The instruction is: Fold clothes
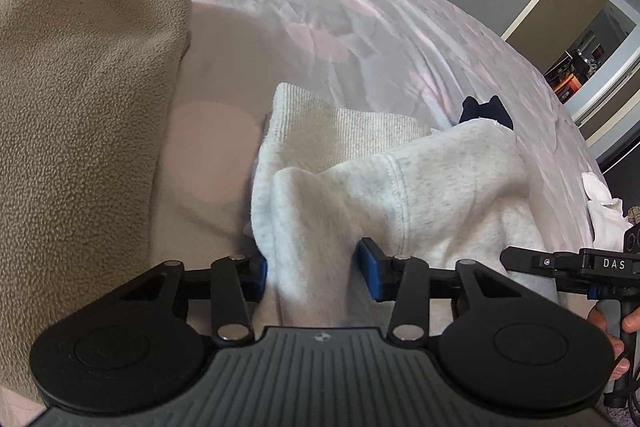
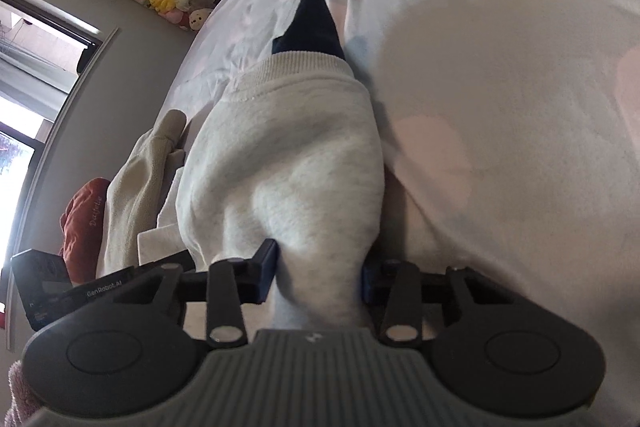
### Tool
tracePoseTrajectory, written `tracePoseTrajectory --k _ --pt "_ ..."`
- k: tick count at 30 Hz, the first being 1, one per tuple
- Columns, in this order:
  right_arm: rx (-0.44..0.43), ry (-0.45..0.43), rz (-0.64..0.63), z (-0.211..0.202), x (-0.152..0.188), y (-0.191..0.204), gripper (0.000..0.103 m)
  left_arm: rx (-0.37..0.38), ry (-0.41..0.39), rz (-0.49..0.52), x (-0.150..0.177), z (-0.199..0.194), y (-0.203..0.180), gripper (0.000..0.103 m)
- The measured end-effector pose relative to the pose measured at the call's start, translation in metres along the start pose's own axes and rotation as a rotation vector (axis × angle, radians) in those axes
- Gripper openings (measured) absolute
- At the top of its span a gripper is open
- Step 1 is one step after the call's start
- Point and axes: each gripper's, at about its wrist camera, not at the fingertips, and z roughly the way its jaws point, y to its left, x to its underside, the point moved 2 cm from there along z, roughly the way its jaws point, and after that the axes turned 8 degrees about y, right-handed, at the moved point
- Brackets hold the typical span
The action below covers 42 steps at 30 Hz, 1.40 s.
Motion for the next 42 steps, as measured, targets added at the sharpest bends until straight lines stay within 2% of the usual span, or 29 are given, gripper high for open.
tracePoseTrajectory --k 2,5,15,21,26,30,37,42 --pt "0.029 -0.014 -0.038 -0.004 0.002 0.009 0.035 -0.01 -0.013 0.013 0.002 -0.003 -0.004 0.026" --pt "0.054 -0.032 -0.067 -0.013 0.006 0.022 0.031 -0.014 -0.043 0.01 0.006 -0.014 -0.007 0.022" --pt "0.059 -0.11 -0.116 -0.059 0.029 0.063 0.028 -0.008 -0.164 0.038 0.022 -0.071 -0.022 0.019" --pt "0.044 -0.155 -0.191 -0.083 0.043 0.106 0.028 -0.001 -0.269 0.009 0.032 -0.119 -0.018 0.019" --pt "-0.007 -0.17 -0.254 -0.091 0.054 0.151 0.028 -0.013 -0.359 -0.02 0.032 -0.17 -0.004 0.019" --pt "-0.058 -0.167 -0.308 -0.081 0.055 0.197 0.028 -0.077 -0.394 -0.005 0.023 -0.211 0.019 0.019" --pt "-0.179 -0.167 -0.335 -0.036 0.042 0.281 0.028 -0.22 -0.438 0.031 -0.021 -0.283 0.062 0.019" --pt "-0.25 -0.15 -0.313 0.012 0.018 0.324 0.028 -0.29 -0.437 0.035 -0.054 -0.303 0.098 0.019"
